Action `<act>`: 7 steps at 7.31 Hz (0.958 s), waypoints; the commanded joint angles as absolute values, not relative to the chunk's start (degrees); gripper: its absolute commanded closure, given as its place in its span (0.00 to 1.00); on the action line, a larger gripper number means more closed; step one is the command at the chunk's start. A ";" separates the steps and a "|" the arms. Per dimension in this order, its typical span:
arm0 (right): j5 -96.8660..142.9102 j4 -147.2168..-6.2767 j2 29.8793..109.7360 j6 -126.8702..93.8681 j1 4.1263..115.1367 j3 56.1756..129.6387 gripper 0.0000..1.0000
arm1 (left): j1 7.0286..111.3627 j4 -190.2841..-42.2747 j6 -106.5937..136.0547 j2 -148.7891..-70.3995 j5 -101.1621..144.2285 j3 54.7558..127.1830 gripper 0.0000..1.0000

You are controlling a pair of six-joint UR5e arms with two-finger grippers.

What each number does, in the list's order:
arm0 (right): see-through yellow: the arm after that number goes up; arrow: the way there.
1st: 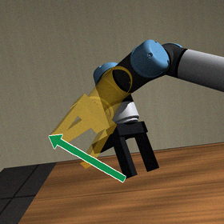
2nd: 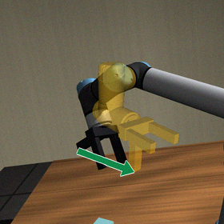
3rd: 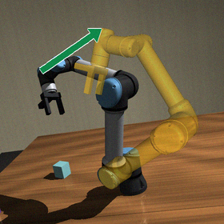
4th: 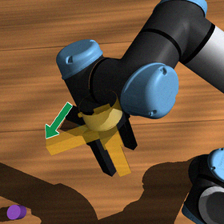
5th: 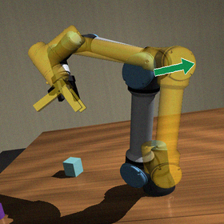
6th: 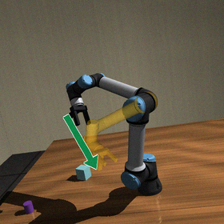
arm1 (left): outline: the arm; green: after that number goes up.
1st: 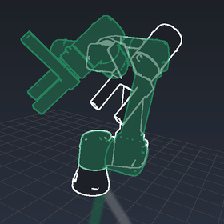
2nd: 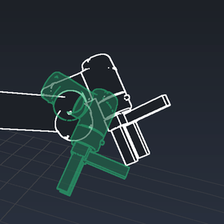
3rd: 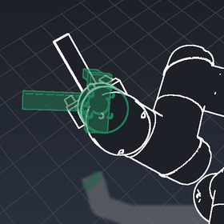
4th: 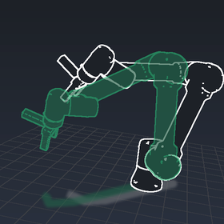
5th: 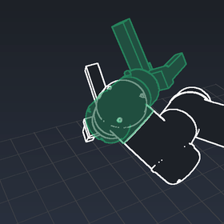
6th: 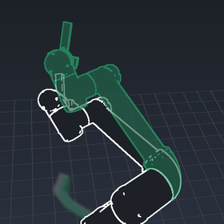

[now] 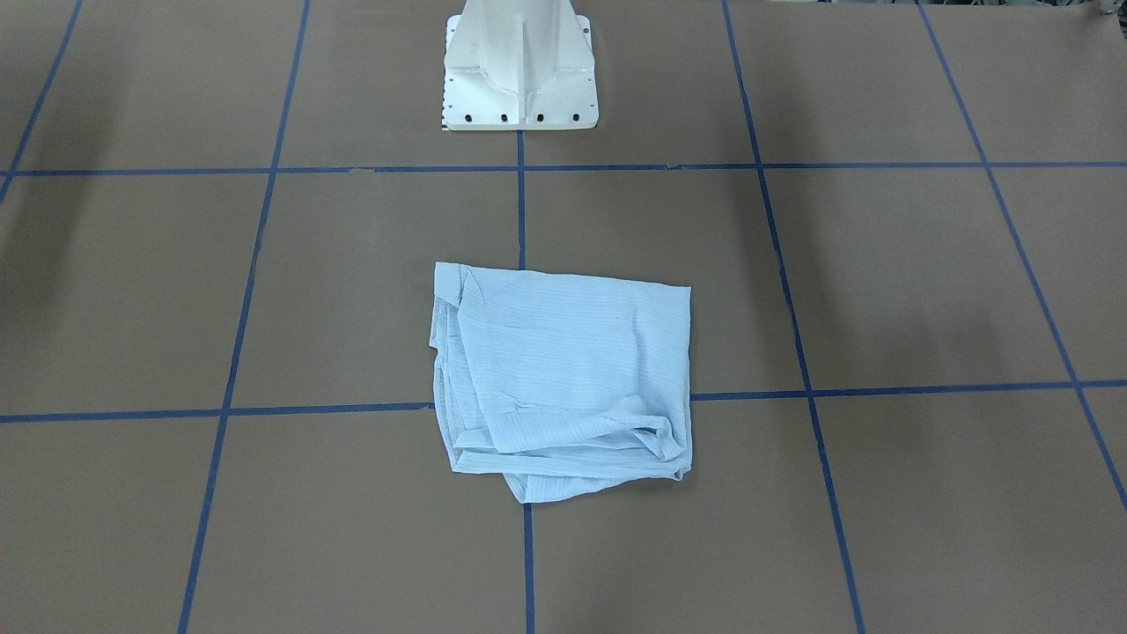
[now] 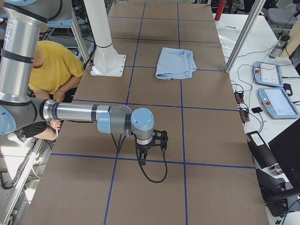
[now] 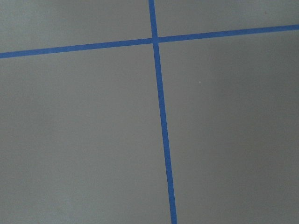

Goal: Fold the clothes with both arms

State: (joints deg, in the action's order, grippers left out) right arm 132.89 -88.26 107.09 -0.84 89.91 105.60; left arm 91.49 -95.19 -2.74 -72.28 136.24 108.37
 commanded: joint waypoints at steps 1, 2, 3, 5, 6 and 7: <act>132.80 -87.72 107.49 -0.62 89.91 106.25 0.00 | 91.49 -95.19 -2.72 -72.25 136.14 108.54 0.00; 132.80 -87.71 107.32 -0.62 89.91 106.52 0.00 | 91.49 -95.19 -2.72 -72.16 136.14 108.54 0.00; 132.80 -87.71 107.40 -0.62 89.91 106.61 0.00 | 91.58 -95.19 -2.72 -72.16 136.14 108.46 0.00; 132.80 -87.71 107.32 -0.62 89.91 106.61 0.00 | 91.58 -95.10 -2.72 -71.29 135.10 108.11 0.00; 132.80 -87.71 107.14 -0.79 89.91 106.61 0.00 | 91.58 -95.10 -2.64 -71.19 133.09 108.11 0.00; 132.72 -87.71 107.05 -0.79 89.91 106.61 0.00 | 91.50 -95.10 -2.64 -71.28 132.37 108.02 0.00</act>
State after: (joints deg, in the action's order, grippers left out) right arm 132.78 -87.72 107.19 -0.73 89.91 106.61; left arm 91.57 -95.10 -2.67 -71.33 133.74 108.10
